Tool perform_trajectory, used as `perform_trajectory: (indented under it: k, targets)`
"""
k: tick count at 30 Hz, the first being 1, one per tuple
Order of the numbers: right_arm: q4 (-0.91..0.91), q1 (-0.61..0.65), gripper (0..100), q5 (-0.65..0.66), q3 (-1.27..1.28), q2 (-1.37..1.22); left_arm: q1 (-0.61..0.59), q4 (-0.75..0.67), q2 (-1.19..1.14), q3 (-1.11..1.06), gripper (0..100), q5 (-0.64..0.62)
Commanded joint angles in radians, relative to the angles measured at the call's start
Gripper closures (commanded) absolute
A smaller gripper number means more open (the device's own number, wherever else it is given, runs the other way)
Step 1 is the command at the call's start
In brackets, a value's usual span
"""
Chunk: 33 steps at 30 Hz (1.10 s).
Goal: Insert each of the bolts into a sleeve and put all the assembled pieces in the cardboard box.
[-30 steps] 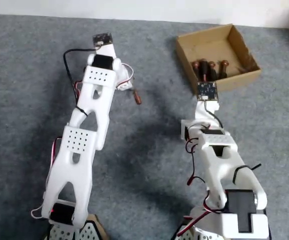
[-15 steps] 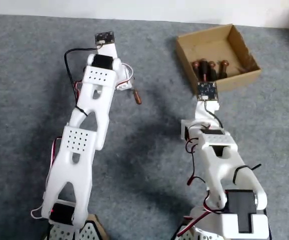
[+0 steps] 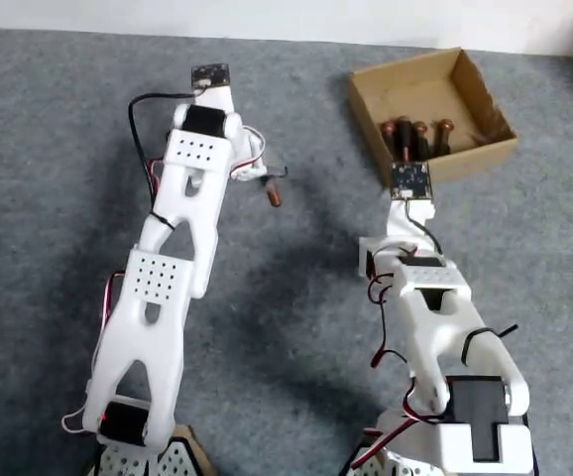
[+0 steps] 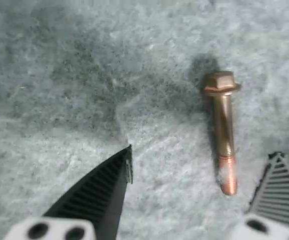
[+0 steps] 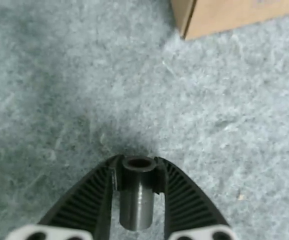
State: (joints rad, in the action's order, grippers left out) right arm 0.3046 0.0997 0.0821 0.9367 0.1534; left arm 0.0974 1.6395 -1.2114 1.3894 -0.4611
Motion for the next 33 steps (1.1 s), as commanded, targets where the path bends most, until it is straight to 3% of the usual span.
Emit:
perform_trajectory:
  k: [1, 18, 33]
  targets:
    - [-0.019, -0.005, 99.4, 0.011, -0.005, 0.031, 0.016, 0.006, 0.019, 0.031, 62, 0.002]
    - [-0.019, -0.005, 99.4, 0.011, -0.005, 0.031, -0.016, -0.13, -0.064, 0.007, 62, -0.002]
    - [-0.019, -0.005, 99.4, 0.011, -0.005, 0.035, -0.033, -0.18, -0.085, -0.007, 84, -0.002]
